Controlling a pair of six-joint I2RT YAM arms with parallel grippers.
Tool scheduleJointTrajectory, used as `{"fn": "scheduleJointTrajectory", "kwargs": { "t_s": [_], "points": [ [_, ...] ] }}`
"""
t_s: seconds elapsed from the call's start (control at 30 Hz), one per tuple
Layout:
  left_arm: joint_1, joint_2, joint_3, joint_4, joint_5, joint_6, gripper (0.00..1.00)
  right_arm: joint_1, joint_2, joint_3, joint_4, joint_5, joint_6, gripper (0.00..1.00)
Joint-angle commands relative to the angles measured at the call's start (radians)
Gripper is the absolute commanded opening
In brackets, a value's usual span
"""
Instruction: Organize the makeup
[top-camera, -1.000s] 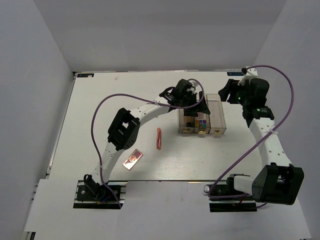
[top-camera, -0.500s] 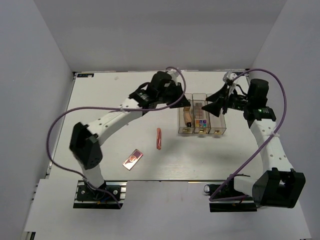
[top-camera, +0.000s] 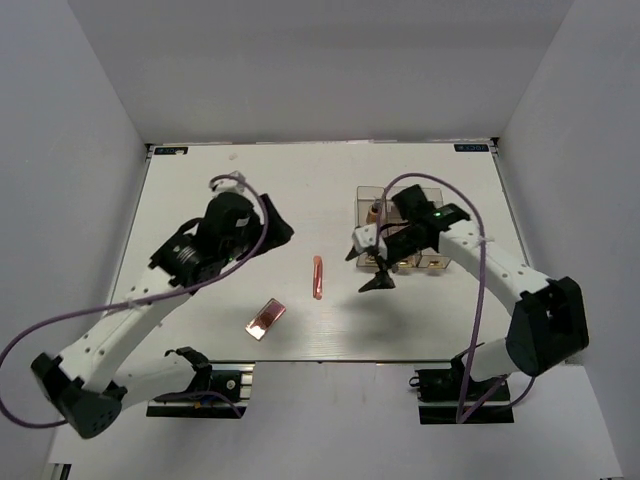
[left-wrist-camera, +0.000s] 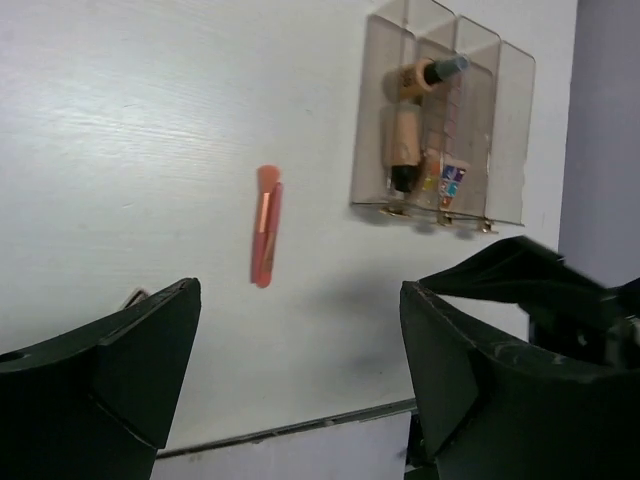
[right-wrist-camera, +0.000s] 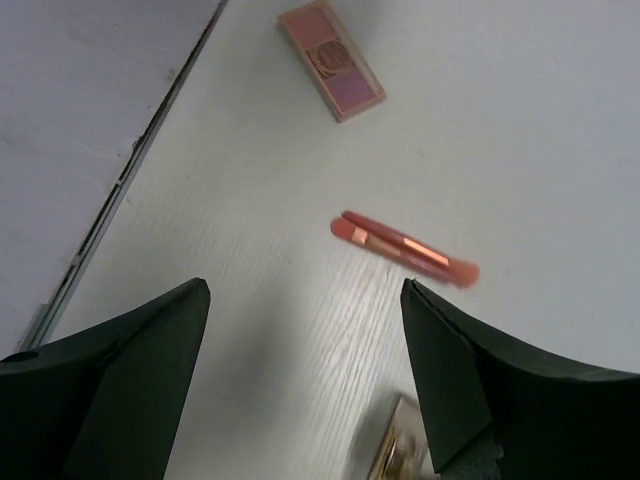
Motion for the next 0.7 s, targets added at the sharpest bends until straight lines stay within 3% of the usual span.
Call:
{"fn": "scheduleJointTrajectory", "kwargs": {
  "t_s": [0.0, 0.3, 0.67],
  "points": [
    [0.005, -0.118, -0.042, -0.193, -0.187, -0.127, 0.91, 0.160, 0.066, 0.006, 0.132, 0.125, -0.054, 0.83],
    [0.005, -0.362, -0.095, -0.463, -0.317, -0.368, 0.92, 0.437, 0.350, 0.186, 0.153, 0.305, -0.097, 0.88],
    [-0.004, -0.450, -0.087, -0.601, -0.382, -0.444, 0.95, 0.572, 0.572, 0.377, 0.241, 0.428, 0.012, 0.88]
  ]
}}
